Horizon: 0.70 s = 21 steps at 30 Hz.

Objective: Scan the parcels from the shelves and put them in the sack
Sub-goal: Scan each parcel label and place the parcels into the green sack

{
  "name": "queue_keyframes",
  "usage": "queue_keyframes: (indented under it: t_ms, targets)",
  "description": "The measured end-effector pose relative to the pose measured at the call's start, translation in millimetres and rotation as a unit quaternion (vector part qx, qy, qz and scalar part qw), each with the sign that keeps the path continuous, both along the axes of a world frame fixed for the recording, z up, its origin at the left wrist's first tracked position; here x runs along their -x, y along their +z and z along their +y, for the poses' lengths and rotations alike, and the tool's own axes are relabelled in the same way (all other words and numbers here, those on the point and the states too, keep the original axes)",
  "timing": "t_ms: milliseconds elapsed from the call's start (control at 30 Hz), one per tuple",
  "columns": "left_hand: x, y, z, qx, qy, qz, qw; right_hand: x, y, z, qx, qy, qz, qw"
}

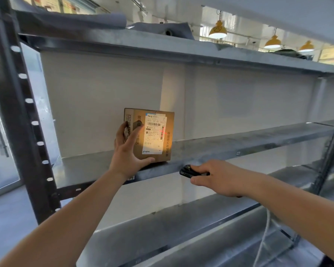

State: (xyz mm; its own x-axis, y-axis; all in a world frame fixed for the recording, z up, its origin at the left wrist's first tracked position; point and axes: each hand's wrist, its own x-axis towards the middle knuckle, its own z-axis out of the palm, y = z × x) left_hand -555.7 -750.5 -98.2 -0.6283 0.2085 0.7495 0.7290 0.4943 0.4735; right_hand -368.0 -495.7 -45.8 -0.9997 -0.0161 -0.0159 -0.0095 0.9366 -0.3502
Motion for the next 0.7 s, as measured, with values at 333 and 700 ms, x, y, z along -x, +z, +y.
queue_keyframes:
  t_ms: [333,700]
  targets:
    - [3.2,-3.8,-4.4,-0.011,-0.021,-0.010,1.000,-6.5,1.1,-9.9,-0.018,-0.006,-0.004,1.000]
    - [7.6,-6.4,-4.0,-0.015,-0.025,-0.004,1.000,-12.2,9.3,-21.0,-0.030,-0.008,-0.010,0.999]
